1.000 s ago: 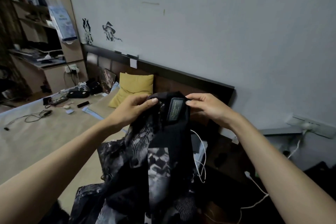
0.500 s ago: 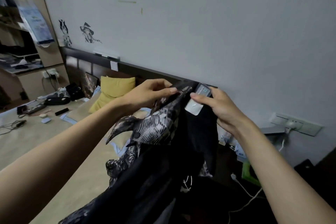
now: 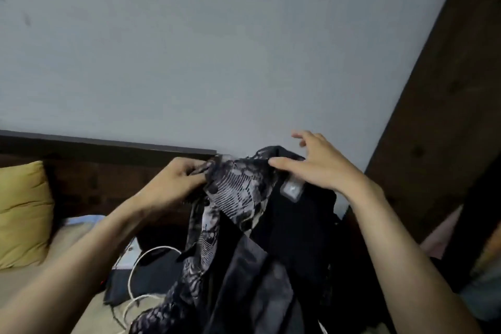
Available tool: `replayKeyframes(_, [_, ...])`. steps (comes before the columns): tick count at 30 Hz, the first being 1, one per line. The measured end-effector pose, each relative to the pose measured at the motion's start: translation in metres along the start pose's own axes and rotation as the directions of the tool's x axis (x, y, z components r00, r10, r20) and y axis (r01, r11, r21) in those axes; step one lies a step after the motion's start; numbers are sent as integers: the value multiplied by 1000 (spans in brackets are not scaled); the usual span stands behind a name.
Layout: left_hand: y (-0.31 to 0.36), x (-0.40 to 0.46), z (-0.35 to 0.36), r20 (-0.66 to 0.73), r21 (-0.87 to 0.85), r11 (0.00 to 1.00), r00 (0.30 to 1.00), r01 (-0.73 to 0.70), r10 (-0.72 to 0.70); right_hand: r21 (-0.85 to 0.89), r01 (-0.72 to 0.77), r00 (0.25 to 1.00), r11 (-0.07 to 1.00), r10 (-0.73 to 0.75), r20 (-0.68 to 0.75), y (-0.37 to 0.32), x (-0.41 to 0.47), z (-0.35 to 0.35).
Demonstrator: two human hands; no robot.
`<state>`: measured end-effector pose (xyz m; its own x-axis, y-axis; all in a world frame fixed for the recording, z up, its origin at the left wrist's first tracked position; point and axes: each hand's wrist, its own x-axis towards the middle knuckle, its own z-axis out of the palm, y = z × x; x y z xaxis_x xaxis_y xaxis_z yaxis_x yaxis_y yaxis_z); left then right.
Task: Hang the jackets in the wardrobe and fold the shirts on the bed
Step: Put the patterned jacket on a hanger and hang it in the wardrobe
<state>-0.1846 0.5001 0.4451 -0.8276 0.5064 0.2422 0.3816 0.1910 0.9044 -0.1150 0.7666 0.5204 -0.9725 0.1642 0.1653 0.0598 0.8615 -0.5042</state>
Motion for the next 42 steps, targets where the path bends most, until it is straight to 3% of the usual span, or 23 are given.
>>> replayKeyframes(4, [58,74,17,118,12,979,973,-203,200,166,142,985,976,-156,78,-30,8,9])
replayKeyframes(7, [90,107,38,173,-82,953,937,-292,302,285,164,986,944,-154,-58,-11,19,5])
replayKeyframes(10, [81,132,53,289,-273,934,906,-232,309,455,152,973,877,-52,-225,19,8,-25])
replayKeyframes(12, [54,142,74,514,-198,965,820,-174,253,526,156,932,836,51,-358,39,-5,-46])
replayKeyframes(14, [23,142,109,721,-14,986,681,-166,125,587,159,883,794,152,-445,58,-14,-65])
replayKeyframes(16, [-5,142,140,823,-34,986,555,-164,121,628,171,818,759,246,-520,75,-19,-82])
replayKeyframes(17, [-12,144,150,840,-68,987,526,-145,135,645,187,784,741,283,-552,84,-23,-90])
replayKeyframes(20, [-17,160,165,813,-102,983,557,-151,169,668,189,718,720,363,-595,110,-34,-110])
replayKeyframes(25, [-2,199,192,656,-317,943,695,-100,294,712,179,655,678,458,-601,159,-46,-138])
replayKeyframes(29, [22,227,227,536,-296,904,730,-307,424,760,236,618,605,510,-598,202,-48,-159])
replayKeyframes(31, [31,242,248,412,-182,865,762,-468,499,760,256,593,597,524,-611,221,-50,-168])
replayKeyframes(32, [33,249,258,338,-80,823,762,-562,553,755,261,577,602,530,-622,230,-51,-171])
replayKeyframes(34, [35,256,281,261,94,695,691,-713,674,751,276,536,600,553,-638,243,-52,-176])
replayKeyframes(37, [39,264,313,203,176,616,640,-768,741,729,320,482,605,559,-675,259,-51,-184])
replayKeyframes(40, [43,278,345,265,58,693,681,-718,683,711,329,454,622,556,-696,261,-45,-189])
replayKeyframes(42, [50,282,366,422,-166,735,626,-658,656,688,317,465,652,525,-712,258,-38,-192])
